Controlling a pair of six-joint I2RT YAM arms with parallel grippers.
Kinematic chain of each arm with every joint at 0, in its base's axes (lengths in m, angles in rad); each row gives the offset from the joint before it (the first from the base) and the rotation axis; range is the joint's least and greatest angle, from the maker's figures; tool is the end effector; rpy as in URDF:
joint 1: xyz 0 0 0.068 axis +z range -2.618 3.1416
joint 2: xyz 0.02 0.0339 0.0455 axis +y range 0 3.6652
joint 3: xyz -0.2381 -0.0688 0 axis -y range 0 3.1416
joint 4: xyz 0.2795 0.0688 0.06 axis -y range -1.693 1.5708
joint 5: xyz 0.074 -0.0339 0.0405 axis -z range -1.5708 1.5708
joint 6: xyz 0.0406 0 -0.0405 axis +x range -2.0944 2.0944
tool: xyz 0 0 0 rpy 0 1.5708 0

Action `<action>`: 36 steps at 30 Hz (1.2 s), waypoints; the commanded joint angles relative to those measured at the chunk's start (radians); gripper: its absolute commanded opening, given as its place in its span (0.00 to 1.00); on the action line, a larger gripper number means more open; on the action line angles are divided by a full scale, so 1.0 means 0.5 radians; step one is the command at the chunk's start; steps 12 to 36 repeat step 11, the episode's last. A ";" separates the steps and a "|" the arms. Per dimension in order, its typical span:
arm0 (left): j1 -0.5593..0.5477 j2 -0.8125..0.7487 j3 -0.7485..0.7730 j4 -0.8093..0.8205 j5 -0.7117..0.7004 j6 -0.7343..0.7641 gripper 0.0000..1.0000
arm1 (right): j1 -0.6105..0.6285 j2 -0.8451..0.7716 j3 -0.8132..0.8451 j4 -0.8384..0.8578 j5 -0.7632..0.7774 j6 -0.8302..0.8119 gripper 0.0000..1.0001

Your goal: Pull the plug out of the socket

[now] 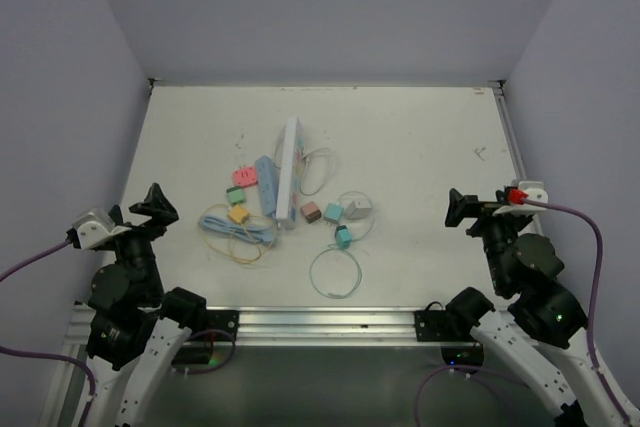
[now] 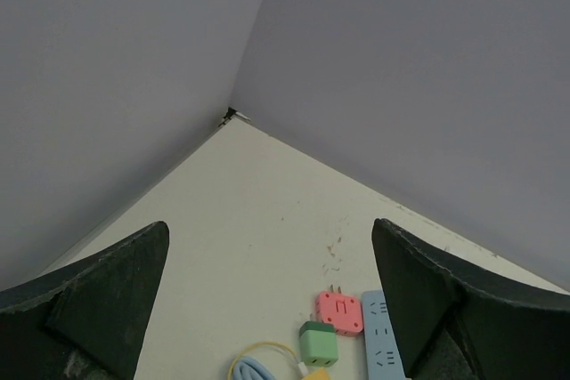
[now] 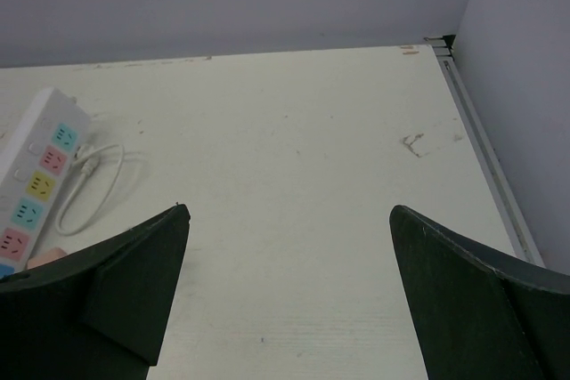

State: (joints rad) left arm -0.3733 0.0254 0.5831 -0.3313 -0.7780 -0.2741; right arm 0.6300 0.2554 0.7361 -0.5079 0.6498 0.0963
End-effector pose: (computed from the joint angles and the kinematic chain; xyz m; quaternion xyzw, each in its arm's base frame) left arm 0.0920 -0.0054 0.3415 -0.2678 0.5902 -0.0064 0.7615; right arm 0.1082 0.0485 0.3532 0.0357 0.7138 0.0209 0.6991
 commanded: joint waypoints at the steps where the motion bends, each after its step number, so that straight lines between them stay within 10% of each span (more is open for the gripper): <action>1: 0.016 0.029 0.024 -0.009 -0.033 -0.029 1.00 | 0.004 0.026 0.040 0.053 -0.039 -0.030 0.99; 36: 0.016 0.047 0.030 -0.015 -0.006 -0.032 1.00 | 0.004 0.032 0.043 0.049 -0.079 -0.027 0.99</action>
